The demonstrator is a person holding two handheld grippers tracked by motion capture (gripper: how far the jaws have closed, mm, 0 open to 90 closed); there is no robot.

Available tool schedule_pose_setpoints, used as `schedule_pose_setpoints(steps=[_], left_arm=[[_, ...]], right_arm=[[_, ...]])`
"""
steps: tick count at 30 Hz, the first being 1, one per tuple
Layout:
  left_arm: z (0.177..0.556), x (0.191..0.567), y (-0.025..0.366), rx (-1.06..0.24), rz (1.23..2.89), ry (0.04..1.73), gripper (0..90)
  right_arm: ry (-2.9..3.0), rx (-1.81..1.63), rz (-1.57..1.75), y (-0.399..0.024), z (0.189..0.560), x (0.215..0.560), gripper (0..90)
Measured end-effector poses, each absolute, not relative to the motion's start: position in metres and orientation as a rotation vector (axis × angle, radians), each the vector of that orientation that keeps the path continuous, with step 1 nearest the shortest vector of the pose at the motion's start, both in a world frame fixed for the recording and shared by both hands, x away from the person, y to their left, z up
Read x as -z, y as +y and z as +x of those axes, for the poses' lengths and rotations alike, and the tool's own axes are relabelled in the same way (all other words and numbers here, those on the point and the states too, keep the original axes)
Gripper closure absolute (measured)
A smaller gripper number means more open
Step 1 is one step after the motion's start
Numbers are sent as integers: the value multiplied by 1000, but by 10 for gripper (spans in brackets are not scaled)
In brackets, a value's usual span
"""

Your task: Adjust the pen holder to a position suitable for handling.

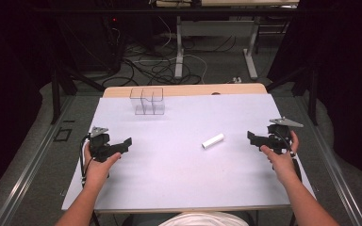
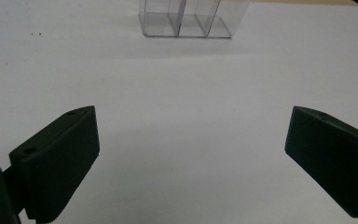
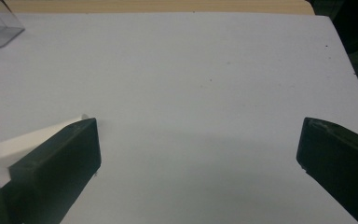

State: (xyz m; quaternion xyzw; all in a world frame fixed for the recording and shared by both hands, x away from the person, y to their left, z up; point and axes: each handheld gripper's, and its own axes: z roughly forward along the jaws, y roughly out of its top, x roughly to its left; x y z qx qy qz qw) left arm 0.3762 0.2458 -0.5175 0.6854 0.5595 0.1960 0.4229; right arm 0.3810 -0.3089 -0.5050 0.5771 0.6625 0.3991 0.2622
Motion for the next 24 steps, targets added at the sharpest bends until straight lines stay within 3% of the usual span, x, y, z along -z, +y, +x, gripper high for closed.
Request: schedule_pose_setpoints(steps=[10, 24], left_arm=[[386, 483, 234, -531, 1699, 1349, 69], [428, 434, 218, -601, 1682, 1339, 155]], right_arm=[[1792, -1107, 1545, -307, 377, 500, 0], [1790, -1155, 1524, -305, 374, 495, 0]])
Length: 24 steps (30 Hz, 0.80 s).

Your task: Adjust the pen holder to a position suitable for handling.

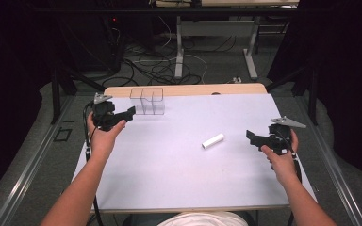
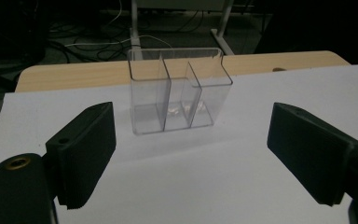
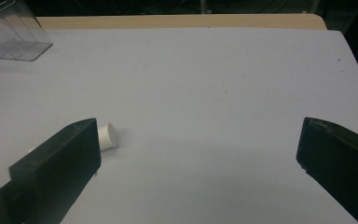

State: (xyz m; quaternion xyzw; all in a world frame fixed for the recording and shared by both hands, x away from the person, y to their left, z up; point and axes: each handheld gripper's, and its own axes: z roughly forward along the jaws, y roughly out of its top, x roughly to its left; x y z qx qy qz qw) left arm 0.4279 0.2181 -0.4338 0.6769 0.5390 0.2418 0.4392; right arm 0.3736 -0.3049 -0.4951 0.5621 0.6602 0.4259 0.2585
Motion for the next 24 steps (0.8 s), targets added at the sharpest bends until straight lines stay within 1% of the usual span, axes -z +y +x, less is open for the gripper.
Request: schedule_pose_setpoints(steps=[2, 6, 8, 12, 18, 24], left_arm=[[439, 428, 215, -603, 1666, 1348, 158], [450, 423, 212, -603, 1653, 1355, 164], [461, 421, 207, -603, 1658, 1355, 165], [471, 418, 201, -604, 1671, 1361, 173], [489, 414, 195, -623, 1713, 1374, 209], [506, 412, 192, -638, 1716, 1384, 233]], right_arm=[[1798, -1151, 1534, -304, 373, 496, 0], [1805, -1159, 1538, -304, 373, 497, 0], [1807, -1164, 1542, -303, 372, 497, 0], [1814, -1164, 1537, -302, 371, 497, 0], [1823, -1165, 1559, -300, 368, 499, 0], [1834, -1165, 1570, -301, 368, 500, 0]])
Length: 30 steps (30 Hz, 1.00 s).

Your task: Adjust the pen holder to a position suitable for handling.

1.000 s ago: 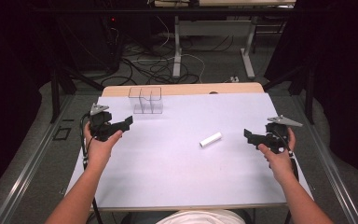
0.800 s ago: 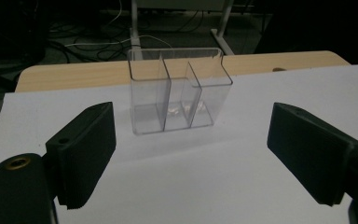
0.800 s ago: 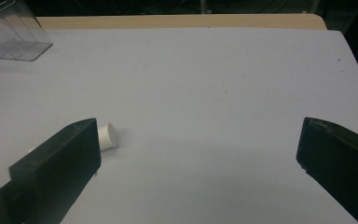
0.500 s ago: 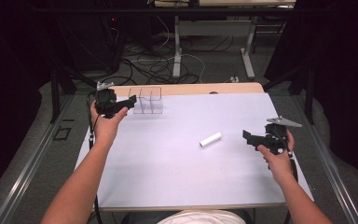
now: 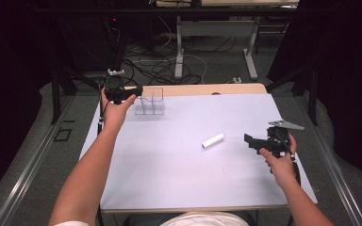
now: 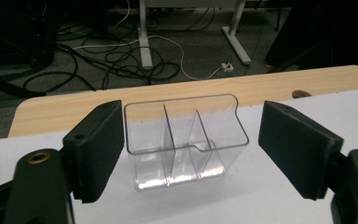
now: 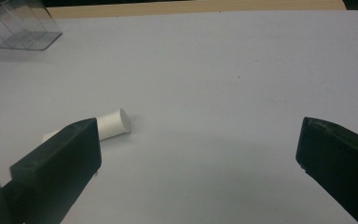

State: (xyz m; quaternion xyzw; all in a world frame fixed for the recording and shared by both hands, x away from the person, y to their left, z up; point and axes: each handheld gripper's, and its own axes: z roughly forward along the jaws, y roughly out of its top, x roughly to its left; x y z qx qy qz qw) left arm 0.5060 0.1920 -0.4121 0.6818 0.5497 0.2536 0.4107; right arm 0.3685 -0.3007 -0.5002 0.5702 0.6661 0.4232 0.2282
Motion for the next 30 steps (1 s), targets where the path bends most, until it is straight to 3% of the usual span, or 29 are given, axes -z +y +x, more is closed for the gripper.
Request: schedule_pose_setpoints(steps=[10, 24, 30], left_arm=[[533, 429, 186, -701, 1777, 1411, 317], [552, 450, 198, -709, 1831, 1481, 349], [556, 455, 205, -710, 1832, 1520, 430]], right_arm=[[1840, -1182, 1619, -304, 369, 502, 23], [1842, -1208, 1644, -304, 368, 502, 41], [1848, -1215, 1653, -304, 369, 504, 51]])
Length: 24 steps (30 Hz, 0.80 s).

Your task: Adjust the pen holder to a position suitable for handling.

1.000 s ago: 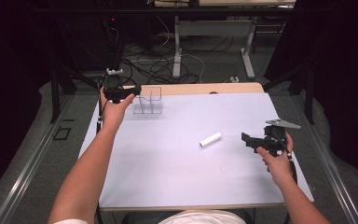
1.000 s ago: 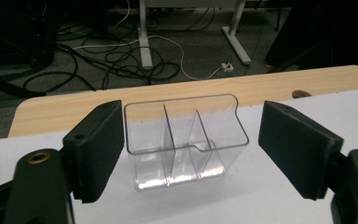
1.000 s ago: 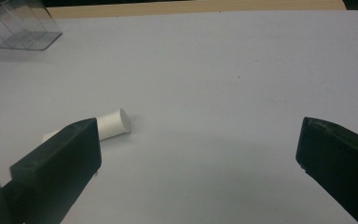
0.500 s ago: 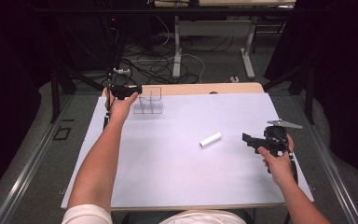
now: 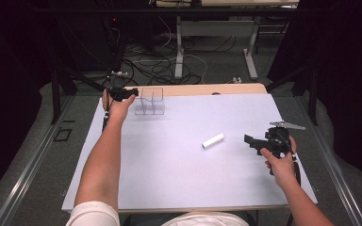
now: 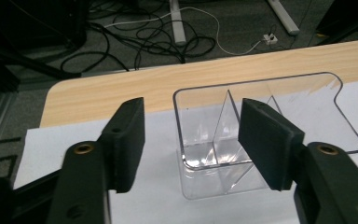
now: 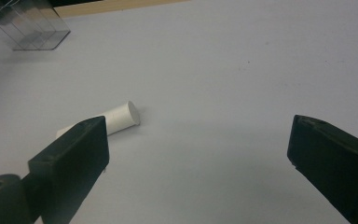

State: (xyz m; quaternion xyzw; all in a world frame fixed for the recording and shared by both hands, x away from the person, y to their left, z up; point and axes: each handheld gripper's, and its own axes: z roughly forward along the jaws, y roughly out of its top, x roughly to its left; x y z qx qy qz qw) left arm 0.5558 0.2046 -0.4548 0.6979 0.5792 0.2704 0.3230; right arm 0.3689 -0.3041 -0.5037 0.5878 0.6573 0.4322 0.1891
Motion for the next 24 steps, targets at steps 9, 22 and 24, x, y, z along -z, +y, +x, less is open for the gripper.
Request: schedule_pose_setpoints(steps=[9, 22, 24], left_arm=[[560, 462, 210, -674, 1828, 1574, 539], [563, 469, 213, -630, 1843, 1607, 648], [562, 469, 214, -628, 1851, 1601, 654]], right_arm=[[1853, -1224, 1673, -304, 369, 505, 61], [1883, -1221, 1672, -303, 370, 507, 65], [1883, -1219, 1664, -303, 370, 508, 66]])
